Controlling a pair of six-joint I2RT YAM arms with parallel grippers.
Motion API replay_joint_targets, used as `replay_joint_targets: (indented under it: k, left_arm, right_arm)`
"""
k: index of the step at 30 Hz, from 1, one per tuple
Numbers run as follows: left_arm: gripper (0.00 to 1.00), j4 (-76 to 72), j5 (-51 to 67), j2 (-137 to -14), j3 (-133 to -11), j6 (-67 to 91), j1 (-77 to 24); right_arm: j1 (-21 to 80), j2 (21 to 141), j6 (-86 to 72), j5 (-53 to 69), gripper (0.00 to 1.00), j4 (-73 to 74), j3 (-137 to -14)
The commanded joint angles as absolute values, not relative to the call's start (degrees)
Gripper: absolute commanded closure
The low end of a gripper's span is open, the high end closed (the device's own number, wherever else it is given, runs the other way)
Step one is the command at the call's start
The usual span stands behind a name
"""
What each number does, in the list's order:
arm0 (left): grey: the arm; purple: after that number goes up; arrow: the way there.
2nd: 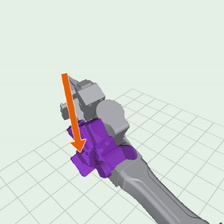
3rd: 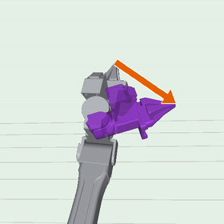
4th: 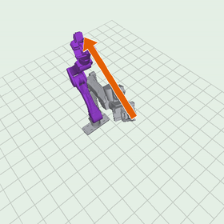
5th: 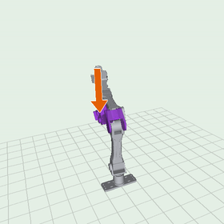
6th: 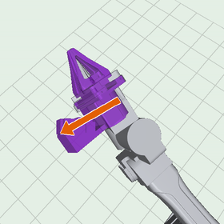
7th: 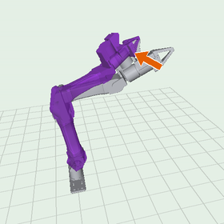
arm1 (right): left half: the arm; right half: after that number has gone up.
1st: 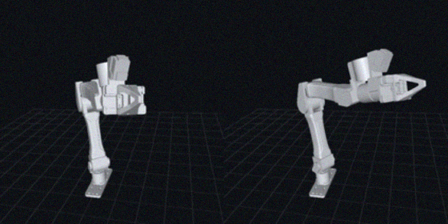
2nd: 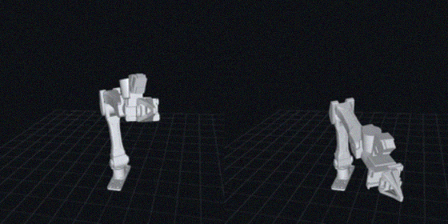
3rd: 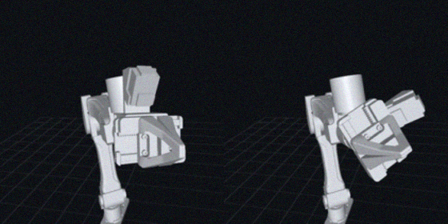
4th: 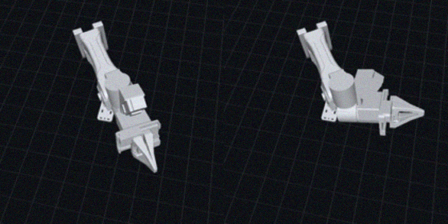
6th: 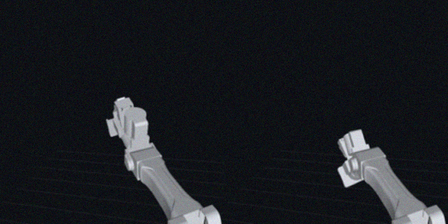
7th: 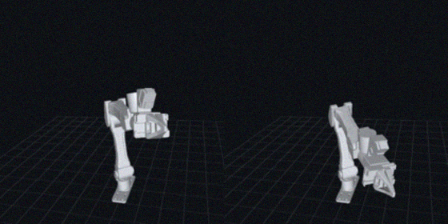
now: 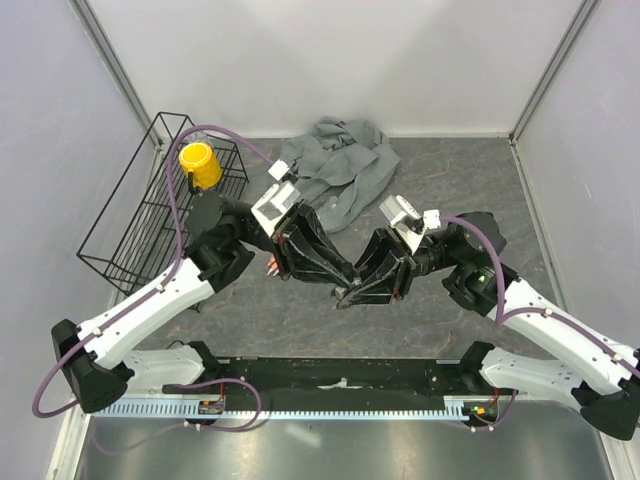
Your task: Paint the nails
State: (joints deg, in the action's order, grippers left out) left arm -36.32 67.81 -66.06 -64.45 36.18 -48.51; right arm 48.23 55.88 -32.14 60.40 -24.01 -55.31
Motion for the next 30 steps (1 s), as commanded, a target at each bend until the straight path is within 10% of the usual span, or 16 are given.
replay_joint_targets:
  k: [1,4,5,7,12,23,30]
  left_arm:
    - [0.68,-16.0,73.8,-65.2,-68.2,31.9,-45.5]
    - [0.40,-1.4,64.8,-61.7,-71.5,23.8,-43.1]
    - [0.09,1.3,62.3,-60.7,-72.2,21.9,-42.7]
    - [0.00,8.0,54.4,-58.2,-74.4,17.9,-42.1]
    - [0.02,7.8,34.9,-53.4,-72.3,20.6,-42.1]
    - [0.47,0.3,-2.1,-58.5,-72.5,18.2,-54.3]
    - [0.44,-2.3,-6.7,-62.3,-72.8,16.1,-57.7]
  right_arm:
    - [47.4,53.0,-19.5,50.2,1.00,-12.9,-62.7]
    - [47.4,51.9,-13.3,45.1,1.00,-4.5,-64.1]
    - [47.4,52.0,-12.5,44.2,1.00,-3.3,-64.2]
    - [47.4,52.6,-9.8,42.9,1.00,1.6,-65.6]
    - [47.3,53.3,-6.5,29.0,1.00,8.7,-67.4]
    - [47.4,56.2,-9.3,9.1,1.00,11.3,-70.8]
    - [47.4,56.8,-9.8,8.3,1.00,11.1,-70.0]
